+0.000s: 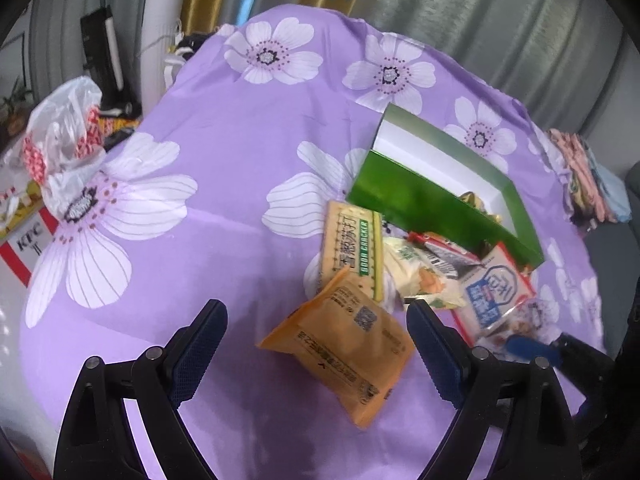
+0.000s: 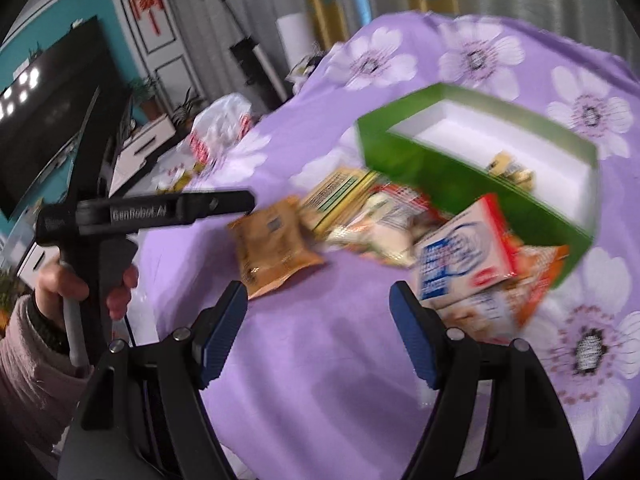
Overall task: Organize snacks
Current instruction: 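Move both grippers back toward the orange bread bag on the pile, then close both grippers on the orange bread bag and lift it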
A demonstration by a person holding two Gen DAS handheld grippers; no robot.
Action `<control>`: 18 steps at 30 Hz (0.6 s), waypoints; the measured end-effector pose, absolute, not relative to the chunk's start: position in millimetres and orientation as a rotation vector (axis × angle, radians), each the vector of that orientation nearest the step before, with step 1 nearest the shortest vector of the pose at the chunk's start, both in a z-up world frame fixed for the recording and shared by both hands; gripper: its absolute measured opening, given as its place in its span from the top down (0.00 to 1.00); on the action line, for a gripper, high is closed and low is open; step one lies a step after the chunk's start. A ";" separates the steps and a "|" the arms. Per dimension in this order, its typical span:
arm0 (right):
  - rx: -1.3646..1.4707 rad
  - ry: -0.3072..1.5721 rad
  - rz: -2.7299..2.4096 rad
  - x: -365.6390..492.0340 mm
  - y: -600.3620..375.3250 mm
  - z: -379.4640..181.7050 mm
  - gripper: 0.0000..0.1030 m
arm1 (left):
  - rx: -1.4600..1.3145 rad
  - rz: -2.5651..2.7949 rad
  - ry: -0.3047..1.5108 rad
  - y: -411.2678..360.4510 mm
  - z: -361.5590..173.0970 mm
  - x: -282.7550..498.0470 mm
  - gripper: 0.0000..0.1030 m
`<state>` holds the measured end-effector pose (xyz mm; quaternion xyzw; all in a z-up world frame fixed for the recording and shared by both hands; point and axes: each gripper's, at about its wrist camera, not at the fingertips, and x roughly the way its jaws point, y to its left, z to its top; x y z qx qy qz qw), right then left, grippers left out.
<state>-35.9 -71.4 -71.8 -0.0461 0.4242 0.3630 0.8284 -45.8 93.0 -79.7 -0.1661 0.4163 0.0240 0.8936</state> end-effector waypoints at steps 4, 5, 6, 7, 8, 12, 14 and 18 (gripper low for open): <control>-0.114 0.947 0.801 -35.1 -48.3 -91.7 0.28 | -0.318 0.014 0.872 92.1 -88.5 -40.7 0.12; -0.118 0.952 0.805 -34.5 -43.9 -94.2 0.28 | -0.308 0.007 0.872 91.8 -90.0 -39.1 0.12; -0.123 0.958 0.809 -34.2 -38.5 -97.6 0.28 | -0.298 -0.001 0.874 91.3 -91.7 -37.1 0.12; -0.126 0.963 0.812 -33.7 -32.9 -100.8 0.28 | -0.291 -0.014 0.878 90.5 -93.9 -35.0 0.12; -0.127 0.969 0.815 -32.5 -27.8 -104.1 0.28 | -0.290 -0.023 0.882 90.6 -95.9 -33.5 0.12; -0.139 0.994 0.814 -27.7 -11.2 -116.9 0.28 | -0.320 -0.054 0.904 94.6 -104.8 -27.5 0.19; -0.158 1.006 0.803 -25.1 -4.5 -122.8 0.28 | -0.344 -0.069 0.917 96.5 -108.7 -26.7 0.26; -0.175 1.007 0.791 -19.6 0.8 -126.1 0.29 | -0.349 -0.093 0.924 94.5 -111.1 -28.3 0.38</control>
